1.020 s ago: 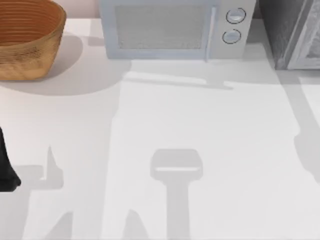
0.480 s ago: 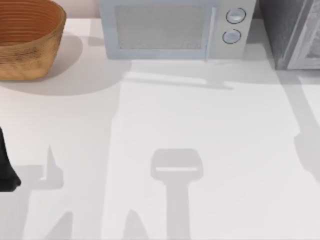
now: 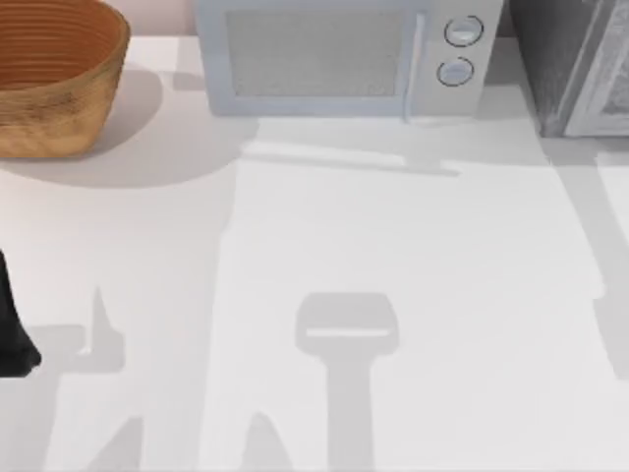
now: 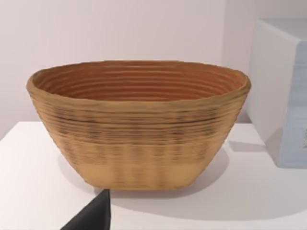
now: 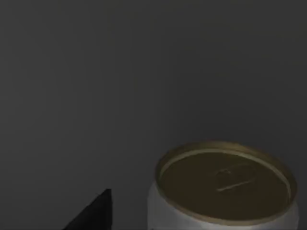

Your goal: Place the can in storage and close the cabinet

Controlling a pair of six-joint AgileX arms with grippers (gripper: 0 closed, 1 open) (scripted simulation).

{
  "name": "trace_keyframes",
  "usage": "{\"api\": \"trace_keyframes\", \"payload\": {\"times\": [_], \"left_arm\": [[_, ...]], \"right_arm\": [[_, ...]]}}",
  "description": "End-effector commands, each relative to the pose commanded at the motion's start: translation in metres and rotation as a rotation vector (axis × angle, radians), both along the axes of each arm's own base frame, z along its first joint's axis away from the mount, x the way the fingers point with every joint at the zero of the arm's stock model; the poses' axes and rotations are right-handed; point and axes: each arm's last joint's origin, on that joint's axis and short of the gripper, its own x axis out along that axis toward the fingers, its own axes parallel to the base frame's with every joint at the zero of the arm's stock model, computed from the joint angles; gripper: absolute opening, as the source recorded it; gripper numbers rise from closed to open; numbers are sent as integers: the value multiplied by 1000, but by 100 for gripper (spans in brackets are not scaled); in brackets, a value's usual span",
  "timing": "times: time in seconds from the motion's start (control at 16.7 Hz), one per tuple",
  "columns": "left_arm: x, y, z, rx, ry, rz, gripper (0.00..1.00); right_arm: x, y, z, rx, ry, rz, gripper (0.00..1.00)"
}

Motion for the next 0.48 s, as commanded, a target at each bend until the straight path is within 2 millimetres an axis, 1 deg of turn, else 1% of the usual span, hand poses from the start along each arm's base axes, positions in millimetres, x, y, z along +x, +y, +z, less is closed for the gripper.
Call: {"api": "trace_keyframes", "payload": {"times": [0.12,0.24,0.36,0.48], "left_arm": [[0,0,0,0,0,0,100],[0,0,0,0,0,0,100],[0,0,0,0,0,0,100],[0,0,0,0,0,0,100]], "right_arm": [[-24,-5,0,-2,0,-1,100],[-53,-10,-6,-3,0,-2,100],[-84,-15,-19,-4,1,-3,100],[-117,-19,-40,-5,2,-4,100]]}}
